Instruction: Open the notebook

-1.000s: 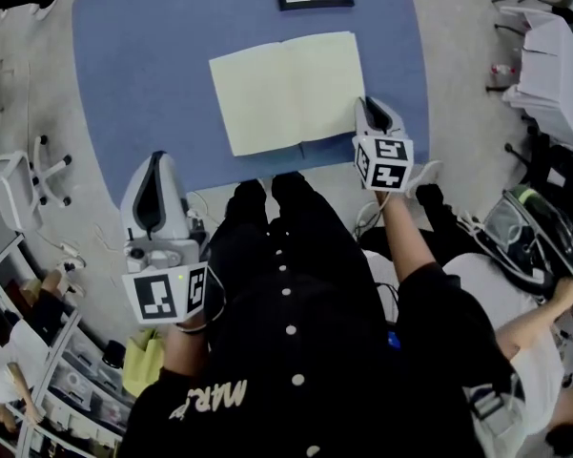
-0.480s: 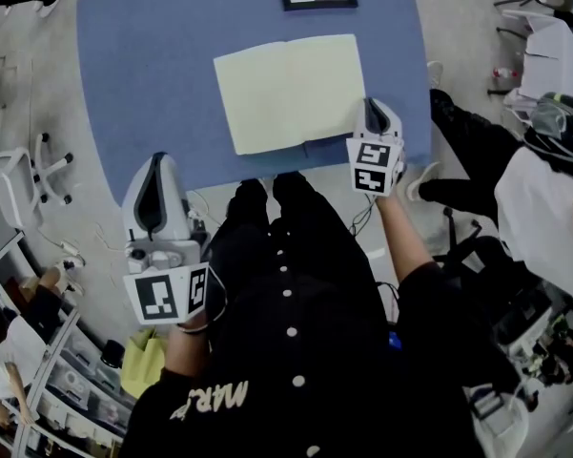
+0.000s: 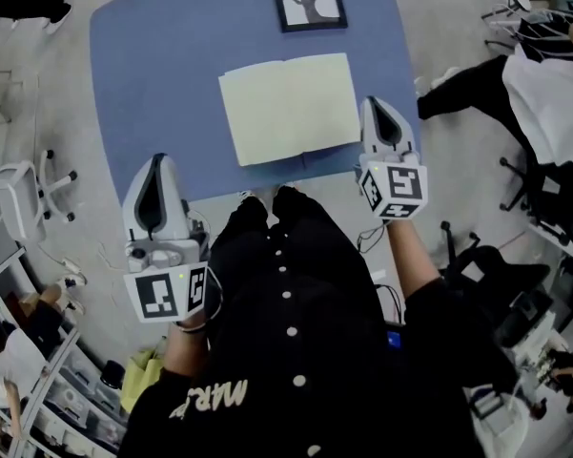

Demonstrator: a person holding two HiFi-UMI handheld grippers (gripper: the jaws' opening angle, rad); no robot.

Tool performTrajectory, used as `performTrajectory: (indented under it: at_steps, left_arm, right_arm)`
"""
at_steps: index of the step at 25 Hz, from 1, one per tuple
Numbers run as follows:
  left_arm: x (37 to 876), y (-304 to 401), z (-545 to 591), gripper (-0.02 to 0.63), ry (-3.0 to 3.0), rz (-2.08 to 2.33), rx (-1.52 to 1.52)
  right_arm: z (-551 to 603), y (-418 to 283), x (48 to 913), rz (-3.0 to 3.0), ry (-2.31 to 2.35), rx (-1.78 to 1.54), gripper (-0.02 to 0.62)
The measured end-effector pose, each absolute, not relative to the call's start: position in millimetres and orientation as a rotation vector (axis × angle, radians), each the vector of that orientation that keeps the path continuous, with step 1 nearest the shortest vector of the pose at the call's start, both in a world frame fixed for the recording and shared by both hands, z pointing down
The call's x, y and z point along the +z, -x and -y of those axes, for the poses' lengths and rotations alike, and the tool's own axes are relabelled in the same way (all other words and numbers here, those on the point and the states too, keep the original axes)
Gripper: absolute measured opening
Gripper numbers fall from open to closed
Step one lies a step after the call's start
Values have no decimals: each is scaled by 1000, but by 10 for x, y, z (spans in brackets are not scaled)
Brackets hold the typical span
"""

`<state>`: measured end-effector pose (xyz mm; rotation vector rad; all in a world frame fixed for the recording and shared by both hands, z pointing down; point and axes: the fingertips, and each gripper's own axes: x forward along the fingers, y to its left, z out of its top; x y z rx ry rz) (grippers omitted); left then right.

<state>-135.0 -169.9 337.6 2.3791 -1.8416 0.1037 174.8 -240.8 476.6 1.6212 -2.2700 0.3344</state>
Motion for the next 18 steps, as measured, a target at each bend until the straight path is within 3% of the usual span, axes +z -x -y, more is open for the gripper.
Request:
performTrajectory:
  at_steps: [10, 18]
  left_arm:
    - [2541, 1508, 1611, 2, -2488, 1877, -11]
    - [2099, 1716, 1614, 2, -2543, 1934, -82]
  right_arm:
    - [2246, -1522, 2973, 2485, -1766, 177, 3]
    - [2066, -1565, 2164, 2541, -1855, -28, 5]
